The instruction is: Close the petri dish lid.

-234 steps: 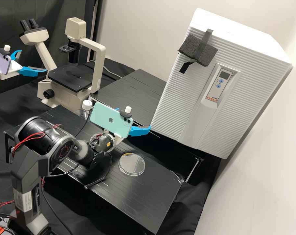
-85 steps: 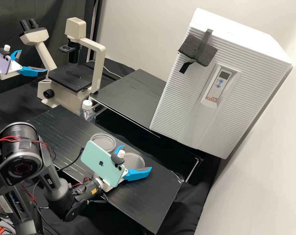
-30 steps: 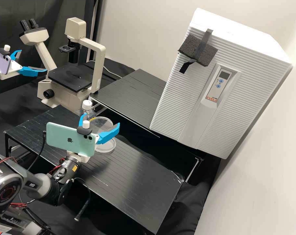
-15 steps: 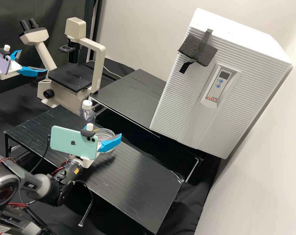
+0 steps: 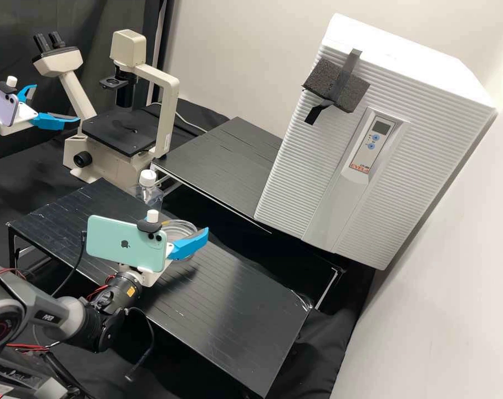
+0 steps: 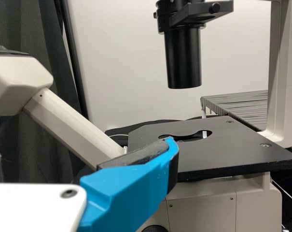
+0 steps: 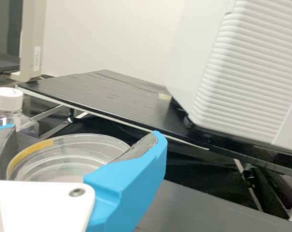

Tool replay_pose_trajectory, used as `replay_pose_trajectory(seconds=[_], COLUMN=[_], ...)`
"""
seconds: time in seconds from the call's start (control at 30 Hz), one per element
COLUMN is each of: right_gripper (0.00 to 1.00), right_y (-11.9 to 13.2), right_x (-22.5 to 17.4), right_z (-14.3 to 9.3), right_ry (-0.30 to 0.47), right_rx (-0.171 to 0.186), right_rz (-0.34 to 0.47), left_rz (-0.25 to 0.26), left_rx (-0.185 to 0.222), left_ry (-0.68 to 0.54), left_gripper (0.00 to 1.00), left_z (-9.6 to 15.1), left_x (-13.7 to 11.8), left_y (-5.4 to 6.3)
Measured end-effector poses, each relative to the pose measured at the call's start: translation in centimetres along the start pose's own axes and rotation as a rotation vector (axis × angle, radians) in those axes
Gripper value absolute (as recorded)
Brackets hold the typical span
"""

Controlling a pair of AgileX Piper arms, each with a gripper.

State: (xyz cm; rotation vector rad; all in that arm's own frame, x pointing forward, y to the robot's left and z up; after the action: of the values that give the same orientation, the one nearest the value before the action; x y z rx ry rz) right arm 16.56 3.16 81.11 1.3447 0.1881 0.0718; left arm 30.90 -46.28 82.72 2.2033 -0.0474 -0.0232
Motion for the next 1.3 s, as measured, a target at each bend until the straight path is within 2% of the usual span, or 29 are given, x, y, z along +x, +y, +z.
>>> replay_pose_trajectory(seconds=[0.1,0.23,0.47,0.73,0.83,1.13,1.3], right_gripper=[0.00,0.00,0.00,0.00,0.00,0.00,0.00], right_y=[0.1,0.5,0.2,-1.2,-1.5,-1.3,-1.0], right_x=[-0.2,-0.6,-0.6,0.4,0.6,0.7,0.6], right_z=[-0.2,-0.8,-1.6,-1.3,-1.0,-0.7,-0.2], right_ry=[0.004,0.036,0.074,0.001,-0.030,-0.048,-0.068], right_rx=[0.015,0.053,0.071,0.071,0.072,0.077,0.058], right_rz=[-0.002,0.012,0.005,-0.036,-0.028,-0.007,0.006], left_rz=[0.000,0.000,0.000,0.000,0.000,0.000,0.000], left_rx=[0.000,0.000,0.000,0.000,0.000,0.000,0.000], left_ry=[0.000,0.000,0.000,0.000,0.000,0.000,0.000], left_gripper=[1.00,1.00,1.00,1.00,1.00,1.00,1.00], left_z=[0.0,0.0,0.0,0.0,0.0,0.0,0.0], left_x=[0.0,0.0,0.0,0.0,0.0,0.0,0.0], left_y=[0.0,0.0,0.0,0.0,0.0,0.0,0.0])
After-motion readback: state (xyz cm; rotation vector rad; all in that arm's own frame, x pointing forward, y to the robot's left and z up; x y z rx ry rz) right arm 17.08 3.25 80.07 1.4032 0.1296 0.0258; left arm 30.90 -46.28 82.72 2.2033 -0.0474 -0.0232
